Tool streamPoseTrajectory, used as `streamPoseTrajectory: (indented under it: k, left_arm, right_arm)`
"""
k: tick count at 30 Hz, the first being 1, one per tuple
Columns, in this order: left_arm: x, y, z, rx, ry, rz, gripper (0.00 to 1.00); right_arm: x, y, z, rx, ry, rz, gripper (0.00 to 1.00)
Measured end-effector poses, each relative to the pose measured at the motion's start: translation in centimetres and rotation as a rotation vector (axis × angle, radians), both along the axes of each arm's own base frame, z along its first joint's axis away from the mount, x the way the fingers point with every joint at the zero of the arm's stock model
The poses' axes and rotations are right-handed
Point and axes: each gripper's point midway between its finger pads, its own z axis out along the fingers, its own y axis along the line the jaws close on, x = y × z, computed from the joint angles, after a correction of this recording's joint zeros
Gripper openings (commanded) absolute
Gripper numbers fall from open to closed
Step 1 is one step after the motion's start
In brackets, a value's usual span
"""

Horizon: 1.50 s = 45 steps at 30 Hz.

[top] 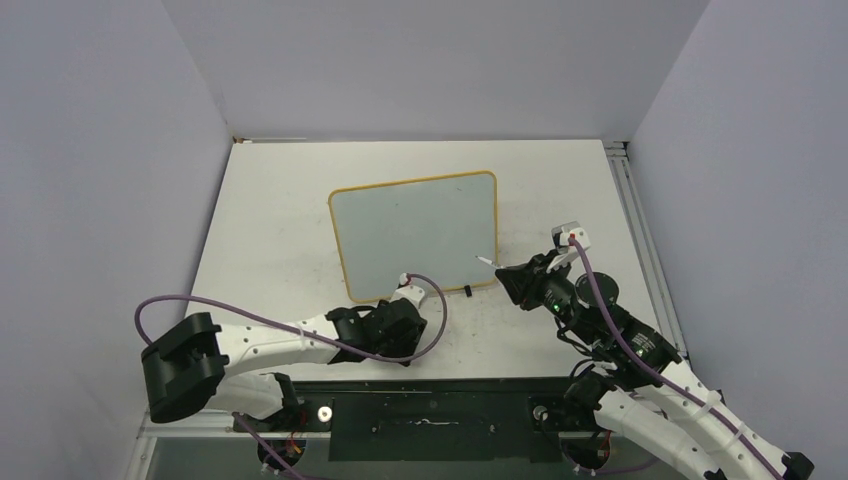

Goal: Write a sentence on the whiteboard
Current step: Place the pen cap at the center of the board, then move the whiteboard to the center of the board.

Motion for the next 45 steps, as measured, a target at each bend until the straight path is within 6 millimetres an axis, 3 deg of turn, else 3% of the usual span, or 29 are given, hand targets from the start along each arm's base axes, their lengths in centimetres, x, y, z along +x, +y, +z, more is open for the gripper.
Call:
streamPoseTrajectory:
  k: [10,22,27,36,45]
  left_arm:
    - [1.4,-0.3,6.7,-0.145,-0.049,0.013,0.66]
    - [5.5,2.2,15.2,-0.26,-0.109,0.049,0.73]
    - [8.6,5.2,18.7,-0.301,-0.181,0.114,0.74]
    - [13.0,12.3,22.3,-0.402,-0.295,0.293,0.75]
    - [17.4,16.0,25.9,-0.6,-0.414,0.252,0.74]
  right_arm:
    - [0.3,-0.9,0.2,-0.015,-0.022,-0.039,0.05]
    - [0.3,-1.4,0.7,-0.011,-0.047,-0.055,0.05]
    - [0.3,-1.4,0.7,-0.012,-0.049,-0.054,0.05]
    - [0.0,-0.8,0.7,-0.009,-0.045,-0.017,0.05]
    - [-0.6,1.7,2.0,0.051,-0.065,0.1,0.05]
